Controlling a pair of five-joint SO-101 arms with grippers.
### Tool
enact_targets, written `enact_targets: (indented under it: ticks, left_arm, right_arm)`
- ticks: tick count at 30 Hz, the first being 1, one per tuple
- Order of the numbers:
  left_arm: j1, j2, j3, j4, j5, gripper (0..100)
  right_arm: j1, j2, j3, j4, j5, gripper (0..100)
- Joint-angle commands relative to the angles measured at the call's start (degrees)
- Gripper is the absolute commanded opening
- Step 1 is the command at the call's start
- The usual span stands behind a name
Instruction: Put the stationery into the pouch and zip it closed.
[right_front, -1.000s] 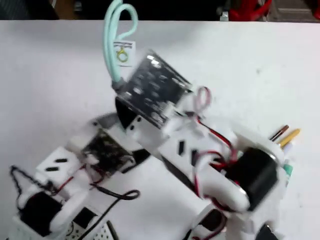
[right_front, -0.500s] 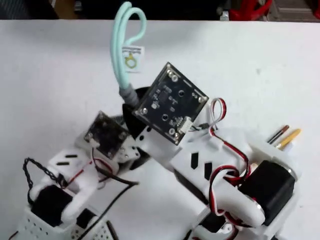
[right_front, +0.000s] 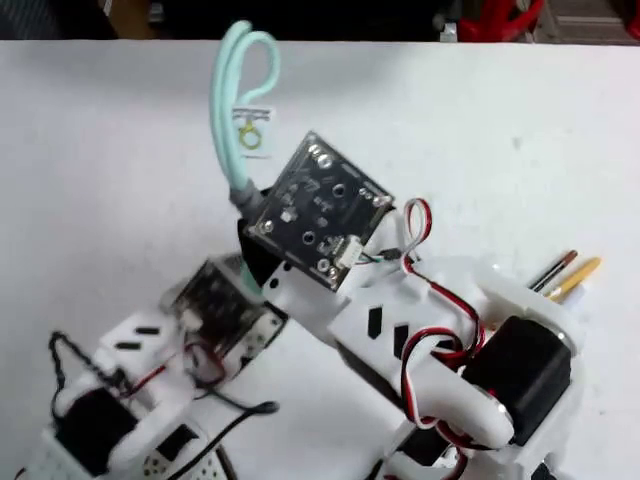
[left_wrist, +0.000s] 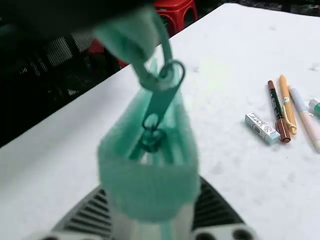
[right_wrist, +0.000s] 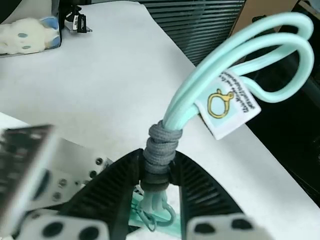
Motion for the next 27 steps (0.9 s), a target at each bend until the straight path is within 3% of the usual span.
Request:
enact_targets:
  ticks: [1, 8, 18, 27]
  left_arm:
    - [1.01, -8.31, 1.93, 1.32, -2.02, 4]
    - [1.01, -21.58, 12.92, 0.62, -2.02, 4]
    - [1.01, -21.14, 15.38, 0.97, -2.02, 4]
    - [1.01, -21.14, 15.47, 1.05, -2.02, 4]
  right_arm:
    - [0.48, -0.57, -0.18, -0.22, 0.35, 1.7]
    - [2.07, -0.75, 4.75, -2.77, 0.00, 1.7]
    - [22.64, -0.92, 18.02, -16.22, 0.00, 1.7]
    - [30.64, -1.01, 23.47, -20.35, 0.35, 1.7]
